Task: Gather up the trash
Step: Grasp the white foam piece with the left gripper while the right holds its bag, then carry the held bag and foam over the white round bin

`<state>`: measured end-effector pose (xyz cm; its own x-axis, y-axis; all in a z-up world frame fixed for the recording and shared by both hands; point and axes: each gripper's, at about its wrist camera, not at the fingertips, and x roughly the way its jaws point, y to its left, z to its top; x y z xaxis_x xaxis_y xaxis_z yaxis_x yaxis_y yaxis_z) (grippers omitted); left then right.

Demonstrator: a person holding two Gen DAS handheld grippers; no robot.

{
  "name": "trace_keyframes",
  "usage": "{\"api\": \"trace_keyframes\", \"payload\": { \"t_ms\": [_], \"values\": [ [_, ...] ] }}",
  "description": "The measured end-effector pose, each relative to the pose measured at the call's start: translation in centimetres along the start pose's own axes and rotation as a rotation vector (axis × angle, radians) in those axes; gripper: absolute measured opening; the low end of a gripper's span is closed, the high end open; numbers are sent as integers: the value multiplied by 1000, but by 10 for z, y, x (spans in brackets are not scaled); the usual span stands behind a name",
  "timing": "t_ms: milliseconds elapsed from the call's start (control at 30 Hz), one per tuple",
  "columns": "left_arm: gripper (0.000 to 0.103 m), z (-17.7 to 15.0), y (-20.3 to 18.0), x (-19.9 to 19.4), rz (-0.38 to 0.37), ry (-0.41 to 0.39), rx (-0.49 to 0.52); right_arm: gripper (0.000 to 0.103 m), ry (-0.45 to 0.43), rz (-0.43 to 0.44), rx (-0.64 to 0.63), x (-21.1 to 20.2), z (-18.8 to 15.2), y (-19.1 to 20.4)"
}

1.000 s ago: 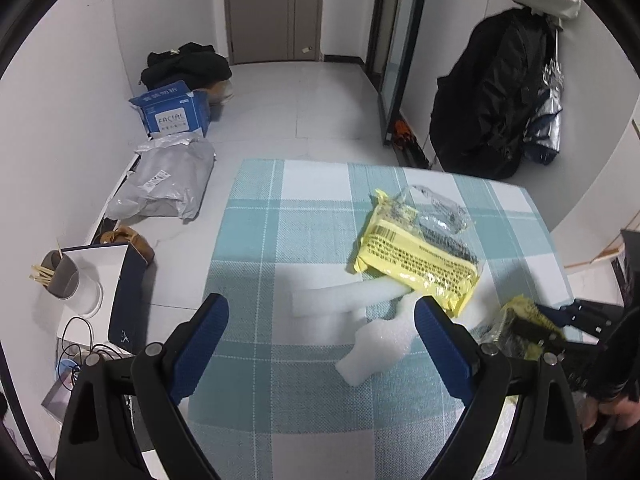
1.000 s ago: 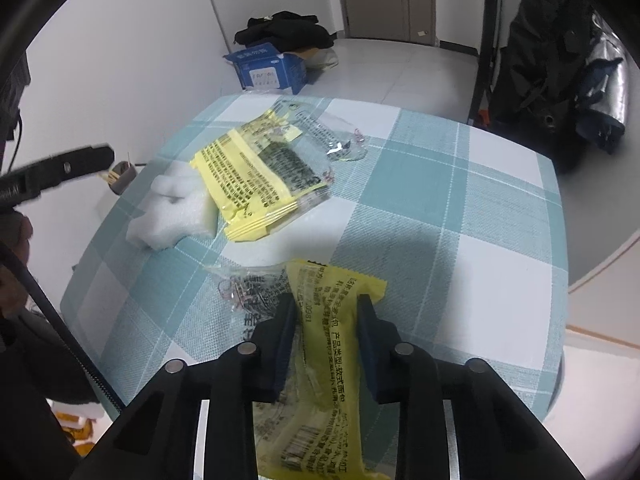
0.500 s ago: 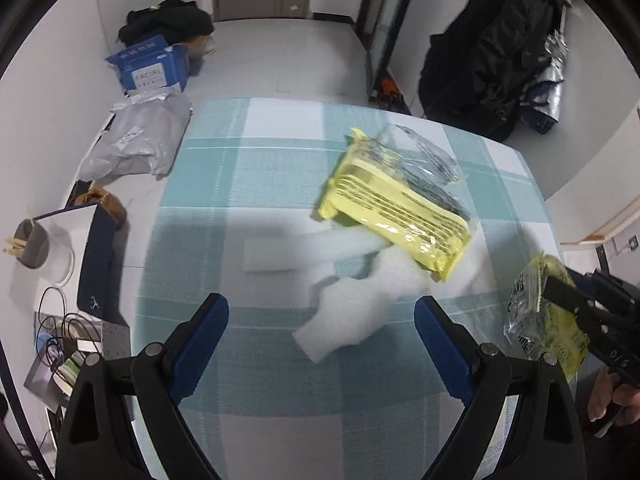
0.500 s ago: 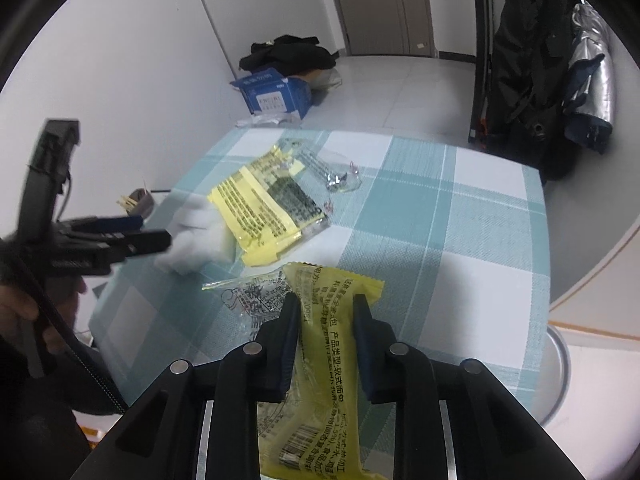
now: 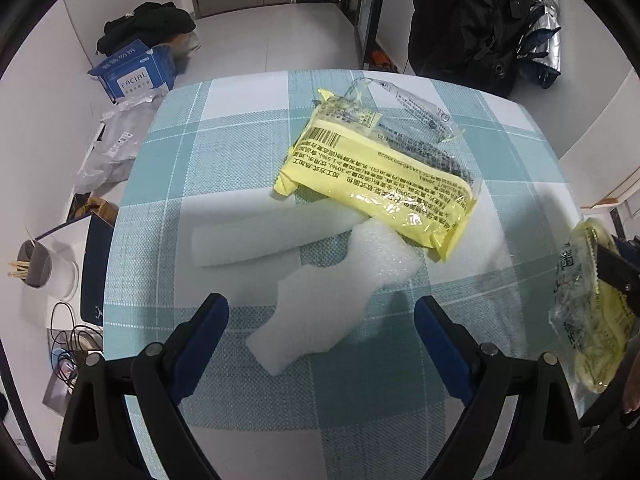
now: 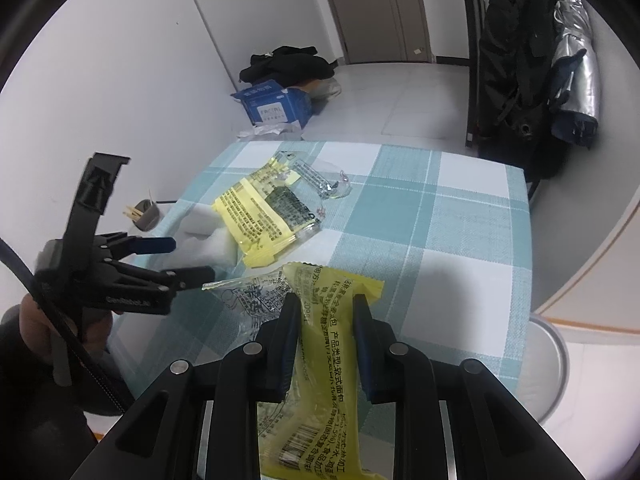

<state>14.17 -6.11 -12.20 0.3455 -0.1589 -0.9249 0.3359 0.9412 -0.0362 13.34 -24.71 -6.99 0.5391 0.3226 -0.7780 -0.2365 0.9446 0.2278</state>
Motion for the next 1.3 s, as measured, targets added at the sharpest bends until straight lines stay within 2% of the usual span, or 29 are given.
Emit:
{"api": "trace_keyframes", "payload": {
  "t_ms": [67, 100, 200, 300, 433, 900, 1300],
  "values": [
    [91, 1, 1, 0, 12, 2, 0, 25, -1, 2, -2, -1, -1, 0],
    [87, 1, 1, -1, 4, 2, -2, 25, -1, 2, -2, -1, 0, 0],
    [70, 0, 1, 1, 8, 22, 2, 25, 1, 3, 0, -1, -1, 0],
    [60, -1, -3, 1, 32, 22, 29, 25, 3, 3, 1, -1, -1, -1],
    [37, -1, -5, -2, 17, 19, 45, 25, 4, -1, 4, -1, -1, -2],
    [35, -8, 1, -7, -37, 42, 35, 25, -3, -19, 14, 1, -1, 3],
    [35, -23, 14, -22, -78, 3, -10, 25, 17, -39, 27, 10, -2, 20]
  ]
}}
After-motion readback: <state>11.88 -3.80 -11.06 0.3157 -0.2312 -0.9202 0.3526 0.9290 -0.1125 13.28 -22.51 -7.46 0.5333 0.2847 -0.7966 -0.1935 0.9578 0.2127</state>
